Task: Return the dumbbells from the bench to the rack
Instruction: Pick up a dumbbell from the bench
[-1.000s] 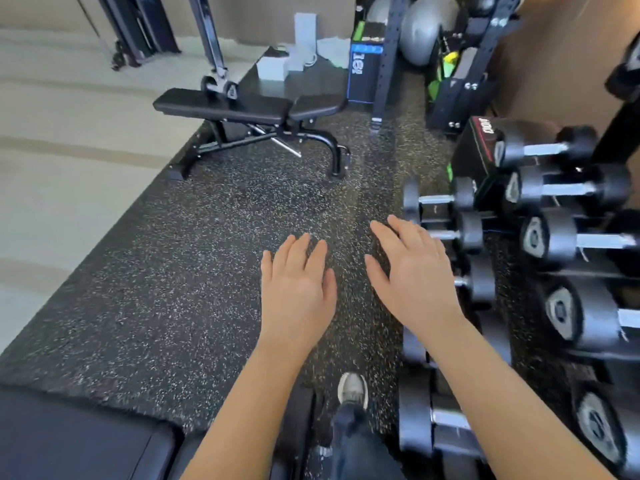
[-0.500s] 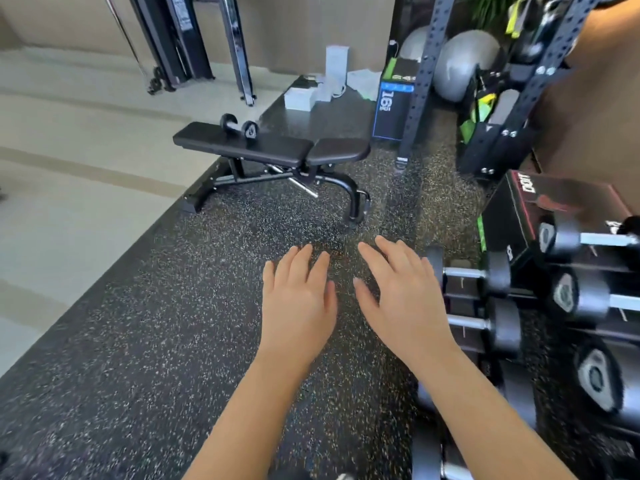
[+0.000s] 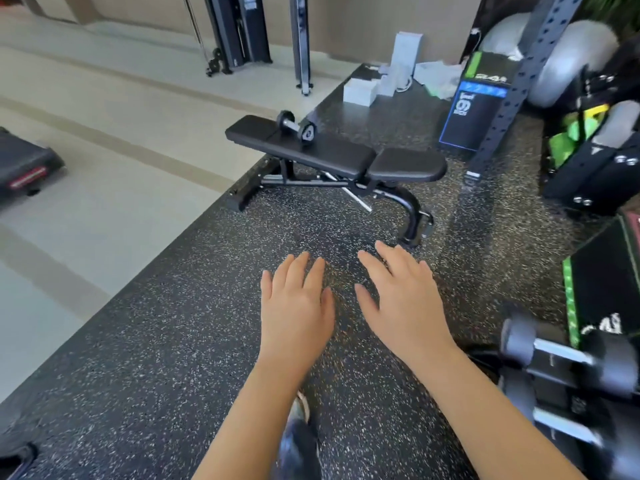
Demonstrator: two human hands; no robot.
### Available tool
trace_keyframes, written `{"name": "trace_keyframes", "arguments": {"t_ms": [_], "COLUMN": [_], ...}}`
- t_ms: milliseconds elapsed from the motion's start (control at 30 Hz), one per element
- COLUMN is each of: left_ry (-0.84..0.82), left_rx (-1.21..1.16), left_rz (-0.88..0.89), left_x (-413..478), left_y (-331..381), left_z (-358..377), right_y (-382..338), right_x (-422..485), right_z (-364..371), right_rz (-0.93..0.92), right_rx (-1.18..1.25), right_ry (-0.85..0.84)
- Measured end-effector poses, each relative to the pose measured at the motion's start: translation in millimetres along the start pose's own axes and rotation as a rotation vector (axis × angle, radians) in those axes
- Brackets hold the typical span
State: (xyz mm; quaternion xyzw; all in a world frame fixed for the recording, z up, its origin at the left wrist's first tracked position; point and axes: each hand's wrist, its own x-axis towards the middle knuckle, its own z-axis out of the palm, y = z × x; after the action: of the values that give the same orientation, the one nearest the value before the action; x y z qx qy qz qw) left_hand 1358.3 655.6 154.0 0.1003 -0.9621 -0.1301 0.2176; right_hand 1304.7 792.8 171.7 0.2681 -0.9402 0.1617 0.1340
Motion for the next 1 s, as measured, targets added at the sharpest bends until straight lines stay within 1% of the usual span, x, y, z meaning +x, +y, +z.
{"name": "trace_keyframes", "arguments": {"t_ms": [233, 400, 533, 667, 833, 933, 1000], "left_ry": [0.043, 0.040, 0.015, 0.004, -0.026, -0.005, -0.010], "left_rx": [0.013, 0.006, 0.001, 0.011, 0.038, 0.052, 0.014], "left_rz": [-0.021, -0.019, 0.035, 0.044, 0.046, 0.003, -0.068], "left_x": [144.8, 236.6, 310.0, 395.9, 513.8, 570.7, 601.8], "left_y": [-101.0, -136.2, -149.1, -150.7, -160.0, -174.5, -183.8], "left_z": [20.2, 49.8, 89.0, 133.6, 182.4, 205.5, 223.0], "right_y": [-33.0, -25.5, 1.3, 40.6, 95.2, 118.6, 130.9], "right_x": [168.1, 256.8, 329.4, 410.7, 516.0, 570.3, 608.8], "right_z": [59.4, 92.1, 119.1, 147.1, 174.5, 193.2, 210.7], "right_rz": [0.003, 0.030, 0.042, 0.035, 0.061, 0.043, 0.029], "right_rx": [0.044, 0.060, 0.063, 0.054, 0.050, 0.029, 0.018], "right_ry": [0.025, 0.022, 0.053, 0.099, 0.069, 0.061, 0.041]}}
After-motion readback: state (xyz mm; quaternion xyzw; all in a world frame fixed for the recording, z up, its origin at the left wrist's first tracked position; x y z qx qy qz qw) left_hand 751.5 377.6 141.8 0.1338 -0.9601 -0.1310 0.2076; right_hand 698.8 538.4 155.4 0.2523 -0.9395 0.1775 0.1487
